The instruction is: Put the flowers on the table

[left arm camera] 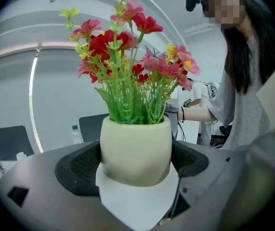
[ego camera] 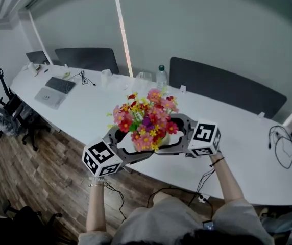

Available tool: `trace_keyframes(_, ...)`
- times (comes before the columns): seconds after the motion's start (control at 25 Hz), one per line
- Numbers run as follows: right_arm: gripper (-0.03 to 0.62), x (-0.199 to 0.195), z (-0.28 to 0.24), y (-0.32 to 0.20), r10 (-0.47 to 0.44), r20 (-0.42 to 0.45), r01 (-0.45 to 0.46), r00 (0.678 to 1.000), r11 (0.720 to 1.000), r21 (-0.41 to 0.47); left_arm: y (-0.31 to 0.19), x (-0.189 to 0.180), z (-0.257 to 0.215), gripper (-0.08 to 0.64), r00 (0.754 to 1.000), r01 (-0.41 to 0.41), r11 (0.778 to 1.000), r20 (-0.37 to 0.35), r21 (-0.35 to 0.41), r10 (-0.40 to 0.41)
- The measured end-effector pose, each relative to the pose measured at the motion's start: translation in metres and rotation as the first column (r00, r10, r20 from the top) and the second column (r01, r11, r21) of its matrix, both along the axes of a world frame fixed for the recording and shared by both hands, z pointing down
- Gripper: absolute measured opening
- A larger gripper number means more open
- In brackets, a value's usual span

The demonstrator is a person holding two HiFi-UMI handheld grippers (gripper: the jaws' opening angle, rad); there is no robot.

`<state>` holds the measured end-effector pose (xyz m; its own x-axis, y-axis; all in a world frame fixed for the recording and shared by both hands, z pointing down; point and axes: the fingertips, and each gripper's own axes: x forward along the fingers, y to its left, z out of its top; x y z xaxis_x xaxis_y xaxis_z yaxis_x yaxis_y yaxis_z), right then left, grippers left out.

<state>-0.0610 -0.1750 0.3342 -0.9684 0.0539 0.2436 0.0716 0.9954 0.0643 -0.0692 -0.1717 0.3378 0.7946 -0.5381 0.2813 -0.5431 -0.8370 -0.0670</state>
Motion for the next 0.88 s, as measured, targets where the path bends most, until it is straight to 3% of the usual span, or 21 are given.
trace_keyframes(0.32, 0.449, -0.024, 0.007, -0.038, -0.06, -0.05, 0.058, 0.997, 0.998, -0.036, -0.038, -0.024, 0.006, 0.449, 0.998, 0.055, 0.998, -0.019, -0.035, -0.056)
trace_keyframes(0.64, 0.449, -0.037, 0.027, -0.064, -0.065, -0.067, 0.061, 0.996, 0.997, -0.057, -0.065, -0.037, 0.027, 0.449, 0.998, 0.059, 0.997, -0.033, -0.055, -0.061)
trace_keyframes(0.88, 0.449, -0.047, 0.047, -0.082, -0.043, -0.093, 0.038, 0.995, 0.998, -0.045, -0.083, -0.047, 0.049, 0.449, 0.999, 0.053, 0.996, 0.007, -0.074, -0.053)
